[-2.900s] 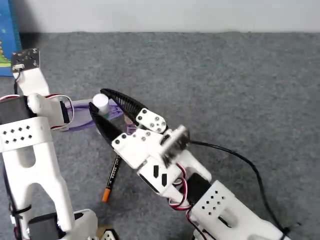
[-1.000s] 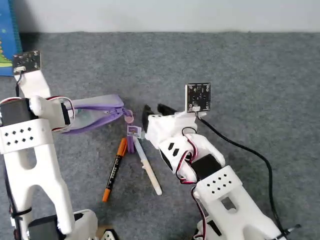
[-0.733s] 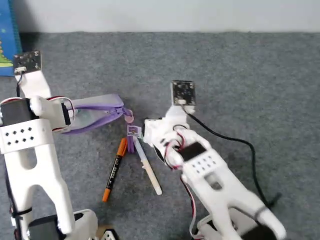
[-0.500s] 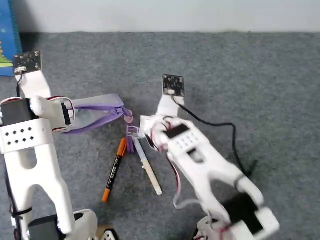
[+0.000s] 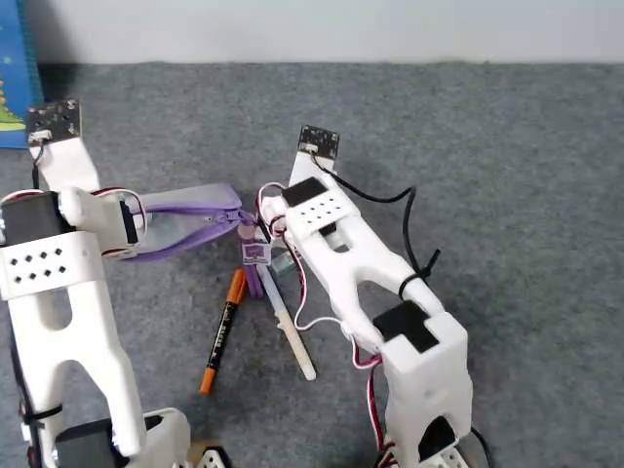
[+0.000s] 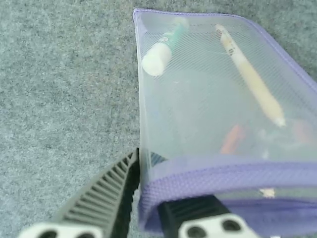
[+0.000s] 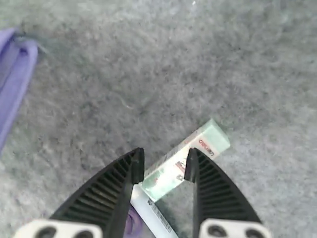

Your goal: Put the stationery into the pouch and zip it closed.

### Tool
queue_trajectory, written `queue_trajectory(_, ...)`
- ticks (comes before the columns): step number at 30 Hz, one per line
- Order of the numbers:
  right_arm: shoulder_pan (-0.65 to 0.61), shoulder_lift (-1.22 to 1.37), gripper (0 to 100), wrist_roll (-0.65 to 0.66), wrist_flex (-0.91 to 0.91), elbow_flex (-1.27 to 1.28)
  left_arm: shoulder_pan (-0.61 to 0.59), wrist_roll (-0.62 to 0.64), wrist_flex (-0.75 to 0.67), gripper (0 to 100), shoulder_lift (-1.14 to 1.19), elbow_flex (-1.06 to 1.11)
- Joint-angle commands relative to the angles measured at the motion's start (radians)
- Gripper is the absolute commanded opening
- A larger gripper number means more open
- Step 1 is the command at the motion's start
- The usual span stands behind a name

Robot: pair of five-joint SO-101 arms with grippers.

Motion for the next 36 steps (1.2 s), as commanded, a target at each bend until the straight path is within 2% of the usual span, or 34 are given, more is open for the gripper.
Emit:
queue_trajectory(1,0.036,0.012,18.9,-0.014,0.022,-0.092,-0.009,0.0,-0.025,1,0.011,0.012)
queue_trajectory(5,0.051,0.028,30.0,-0.014,0.021,-0.101,-0.009,0.0,-0.025,1,0.012,0.012)
queue_trajectory(19,0.051,0.13,30.1,-0.012,-0.05,-0.103,-0.008,0.0,-0.032,1,0.008,0.031)
queue_trajectory(22,0.051,0.143,23.4,-0.012,-0.05,-0.103,-0.009,0.0,-0.034,1,0.008,0.033)
queue_trajectory(27,0.058,0.142,1.0,-0.012,-0.05,-0.103,-0.009,0.0,-0.034,1,0.008,0.033)
queue_trajectory(36,0.065,-0.031,0.8,-0.008,0.124,-0.098,-0.009,0.0,-0.034,1,0.008,0.033)
